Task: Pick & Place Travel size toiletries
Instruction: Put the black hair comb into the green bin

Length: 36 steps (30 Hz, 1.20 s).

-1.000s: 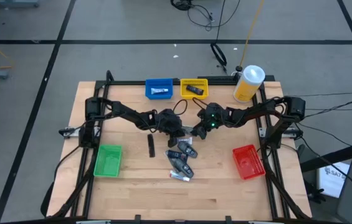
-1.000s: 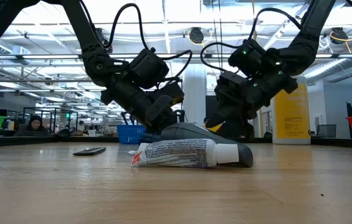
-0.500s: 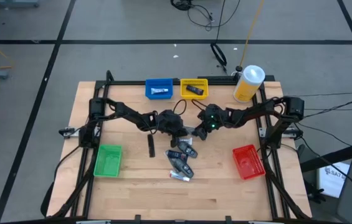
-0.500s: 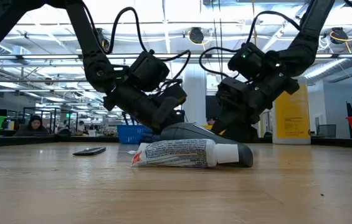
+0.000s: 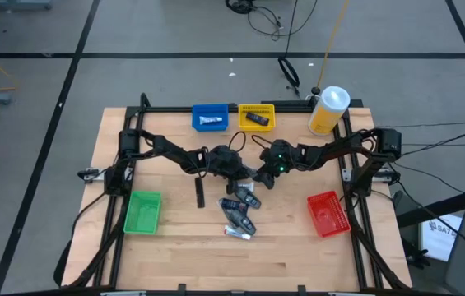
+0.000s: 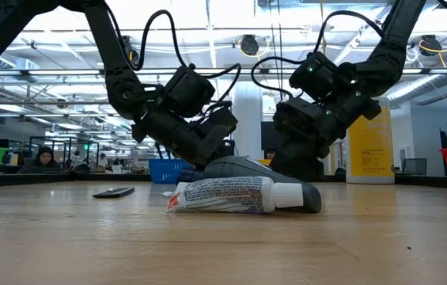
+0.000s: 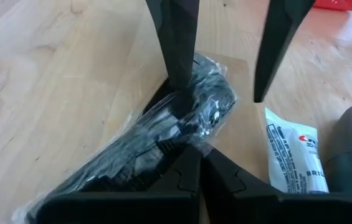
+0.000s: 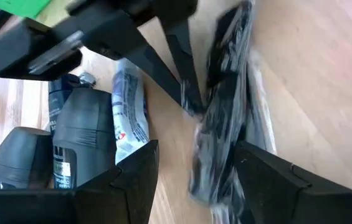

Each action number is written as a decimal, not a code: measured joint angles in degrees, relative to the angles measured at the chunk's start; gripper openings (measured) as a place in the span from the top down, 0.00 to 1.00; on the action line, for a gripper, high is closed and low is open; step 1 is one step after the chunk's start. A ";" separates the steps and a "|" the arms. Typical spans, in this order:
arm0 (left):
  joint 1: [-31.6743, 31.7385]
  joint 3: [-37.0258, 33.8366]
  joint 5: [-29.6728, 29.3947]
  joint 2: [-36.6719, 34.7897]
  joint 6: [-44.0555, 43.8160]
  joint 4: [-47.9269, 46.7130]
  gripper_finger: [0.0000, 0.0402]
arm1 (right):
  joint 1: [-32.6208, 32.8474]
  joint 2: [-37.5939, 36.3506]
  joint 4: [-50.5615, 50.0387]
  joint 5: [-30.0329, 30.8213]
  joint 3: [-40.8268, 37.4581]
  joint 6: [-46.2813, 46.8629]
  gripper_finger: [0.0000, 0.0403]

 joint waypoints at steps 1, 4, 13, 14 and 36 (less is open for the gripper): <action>0.00 0.00 -0.01 0.00 0.00 0.01 0.98 | 0.00 0.00 0.18 -0.14 0.00 -0.74 0.50; 0.00 0.00 -0.01 0.00 0.00 0.05 0.99 | 0.02 0.00 0.10 -1.66 0.00 -3.31 0.50; 0.02 0.00 -0.12 0.00 -0.07 0.12 0.98 | 1.89 0.00 -0.84 5.67 0.00 -8.00 0.54; 0.02 0.00 -0.14 0.00 -0.07 0.14 0.99 | 2.20 0.00 -0.84 6.53 0.00 -8.66 0.55; -1.55 -0.11 -3.89 0.11 -1.57 3.63 0.96 | 3.21 -0.02 -0.71 5.60 0.00 -3.49 0.80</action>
